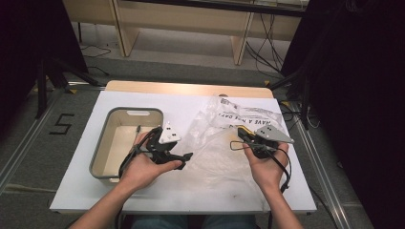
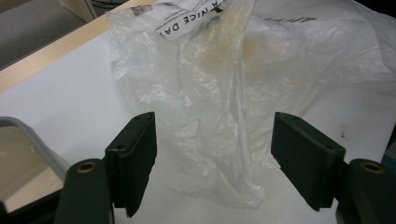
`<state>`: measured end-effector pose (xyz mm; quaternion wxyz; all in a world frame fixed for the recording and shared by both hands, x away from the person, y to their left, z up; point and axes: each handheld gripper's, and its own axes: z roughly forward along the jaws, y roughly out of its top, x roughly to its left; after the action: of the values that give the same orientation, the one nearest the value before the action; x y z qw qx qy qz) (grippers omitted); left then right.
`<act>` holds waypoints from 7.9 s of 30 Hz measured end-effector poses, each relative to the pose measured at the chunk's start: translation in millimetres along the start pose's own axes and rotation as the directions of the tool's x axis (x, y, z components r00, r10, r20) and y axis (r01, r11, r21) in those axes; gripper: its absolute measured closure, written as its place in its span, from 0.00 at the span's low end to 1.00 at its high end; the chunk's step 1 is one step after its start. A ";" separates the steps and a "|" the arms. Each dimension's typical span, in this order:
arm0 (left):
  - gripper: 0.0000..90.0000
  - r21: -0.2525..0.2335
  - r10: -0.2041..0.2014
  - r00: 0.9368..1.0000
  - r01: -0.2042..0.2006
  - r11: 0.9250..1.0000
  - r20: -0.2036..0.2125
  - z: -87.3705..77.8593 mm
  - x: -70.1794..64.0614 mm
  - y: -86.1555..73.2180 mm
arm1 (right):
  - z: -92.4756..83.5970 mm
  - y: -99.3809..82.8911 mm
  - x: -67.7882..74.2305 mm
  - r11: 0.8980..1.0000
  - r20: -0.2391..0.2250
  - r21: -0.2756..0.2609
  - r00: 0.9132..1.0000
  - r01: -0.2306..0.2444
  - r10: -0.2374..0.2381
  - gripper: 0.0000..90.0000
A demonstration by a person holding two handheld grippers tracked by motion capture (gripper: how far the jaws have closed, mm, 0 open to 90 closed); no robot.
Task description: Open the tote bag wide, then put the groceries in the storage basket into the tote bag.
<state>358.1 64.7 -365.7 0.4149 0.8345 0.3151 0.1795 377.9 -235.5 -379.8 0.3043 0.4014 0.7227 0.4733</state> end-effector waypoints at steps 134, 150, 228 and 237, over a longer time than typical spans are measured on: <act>0.64 0.401 -0.349 0.877 0.464 0.790 -0.330 50.9 153.1 -83.6 | 1.9 -4.4 2.4 0.999 -0.022 0.049 1.000 -0.004 0.005 1.00; 0.75 0.464 -0.309 0.893 0.437 0.770 -0.328 54.8 157.5 -82.3 | 1.8 -4.6 2.5 0.999 -0.022 0.048 1.000 -0.003 0.004 1.00; 0.91 0.216 -0.272 0.910 0.347 0.913 -0.314 15.0 137.4 -58.4 | 0.9 -4.9 2.0 0.999 -0.014 0.032 1.000 -0.002 0.002 1.00; 0.91 0.130 -0.262 0.913 0.314 0.940 -0.313 0.7 128.4 -44.3 | 2.7 -6.1 3.0 0.999 -0.018 0.038 1.000 0.001 -0.001 1.00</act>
<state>436.5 171.2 -396.9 0.3101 0.7767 0.5073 0.2082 376.8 -233.2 -386.7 0.2903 0.4024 0.7344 0.4631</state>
